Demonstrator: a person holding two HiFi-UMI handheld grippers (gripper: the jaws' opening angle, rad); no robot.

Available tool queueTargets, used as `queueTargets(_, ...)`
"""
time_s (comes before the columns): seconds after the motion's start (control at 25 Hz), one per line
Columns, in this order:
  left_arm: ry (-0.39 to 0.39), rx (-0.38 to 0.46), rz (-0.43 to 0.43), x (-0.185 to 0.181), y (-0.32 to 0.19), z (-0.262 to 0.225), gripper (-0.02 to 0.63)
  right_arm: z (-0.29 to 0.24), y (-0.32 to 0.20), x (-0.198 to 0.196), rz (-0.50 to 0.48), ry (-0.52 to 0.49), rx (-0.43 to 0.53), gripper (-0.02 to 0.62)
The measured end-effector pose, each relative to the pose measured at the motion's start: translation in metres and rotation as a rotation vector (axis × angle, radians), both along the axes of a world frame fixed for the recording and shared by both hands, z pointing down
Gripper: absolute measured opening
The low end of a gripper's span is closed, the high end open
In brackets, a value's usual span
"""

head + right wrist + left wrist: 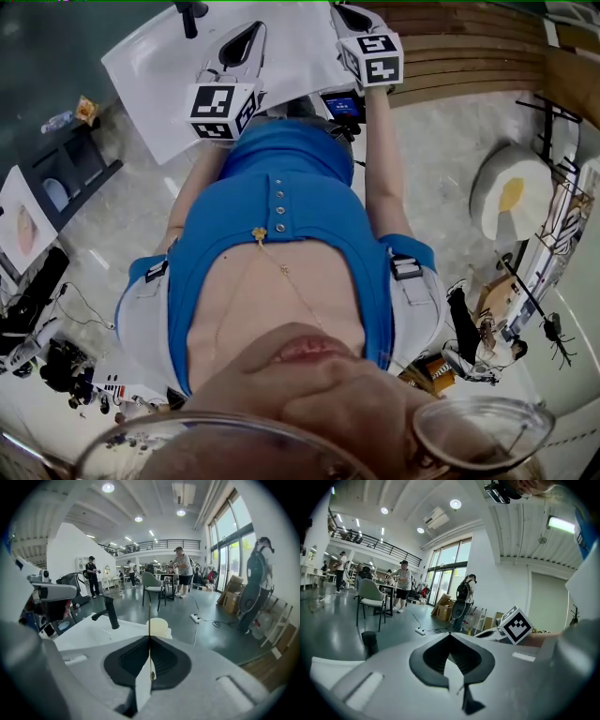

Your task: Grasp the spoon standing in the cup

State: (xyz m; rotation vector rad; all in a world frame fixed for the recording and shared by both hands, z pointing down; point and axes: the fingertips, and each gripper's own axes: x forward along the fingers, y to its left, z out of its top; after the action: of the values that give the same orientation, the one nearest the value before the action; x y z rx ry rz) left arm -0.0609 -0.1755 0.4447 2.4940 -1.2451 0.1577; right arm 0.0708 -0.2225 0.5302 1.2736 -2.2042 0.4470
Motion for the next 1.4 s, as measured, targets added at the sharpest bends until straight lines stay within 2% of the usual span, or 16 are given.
queueTargets(0.24,0.003,0.001,0.004,0.001,0.000,0.000,0.000,0.025,0.008,0.007,0.016,0.027,-0.121,0.006)
queueTargets(0.44,0.002,-0.003,-0.005,-0.004,0.002,0.002,0.000,0.039,0.012,0.009,0.017,0.047,-0.172,0.008)
queueTargets(0.92,-0.001,-0.005,-0.041,-0.011,0.000,0.001,0.000,0.061,0.008,0.011,0.010,0.002,-0.204,0.006)
queueTargets(1.4,0.005,-0.010,-0.095,-0.027,-0.006,0.002,0.000,0.073,-0.014,0.009,0.013,0.011,-0.219,0.006)
